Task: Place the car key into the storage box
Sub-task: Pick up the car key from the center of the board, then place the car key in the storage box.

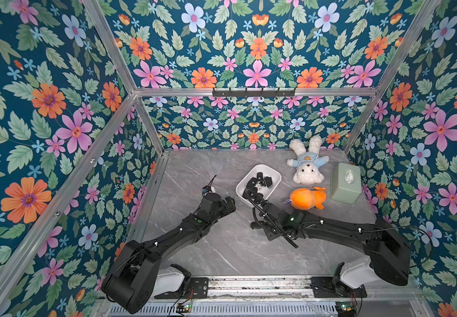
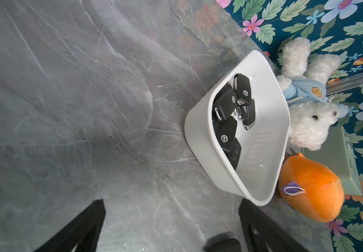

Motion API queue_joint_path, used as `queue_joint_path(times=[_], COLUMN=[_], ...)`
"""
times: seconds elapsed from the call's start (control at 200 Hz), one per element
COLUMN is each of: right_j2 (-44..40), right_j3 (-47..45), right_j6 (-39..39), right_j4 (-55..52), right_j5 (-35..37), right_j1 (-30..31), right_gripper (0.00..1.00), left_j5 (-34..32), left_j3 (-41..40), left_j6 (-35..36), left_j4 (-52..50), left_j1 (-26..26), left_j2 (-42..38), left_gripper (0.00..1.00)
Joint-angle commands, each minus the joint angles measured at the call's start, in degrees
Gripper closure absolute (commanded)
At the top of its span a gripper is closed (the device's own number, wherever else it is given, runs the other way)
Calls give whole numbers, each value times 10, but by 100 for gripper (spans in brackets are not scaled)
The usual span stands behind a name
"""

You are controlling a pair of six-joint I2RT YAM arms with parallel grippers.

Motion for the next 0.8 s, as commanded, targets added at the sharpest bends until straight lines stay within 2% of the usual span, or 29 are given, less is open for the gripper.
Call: queue_joint_path(times=[0.0,0.15,0.335,0.615,0.795], right_j2=[-31,-57,-29,97,216], right_j3=[7,29,82,222,340], right_j6=[6,7,5,21,18], right_j4=[13,29,37,26,-15], right_j5=[19,16,17,17,23], right_j1=[-27,-84,-141,-194,-215], right_gripper=[66,65,65,65,65], left_j5=[-6,-7,-1,19,35], left_j3=[9,13,9,2,-10], left_j6=[20,24,25,29,23], left_j4=[4,5,16,33,50], left_j1=[8,23,38,48,50], left_j2=[0,1,7,9,7], left_gripper=[0,1,0,0,0])
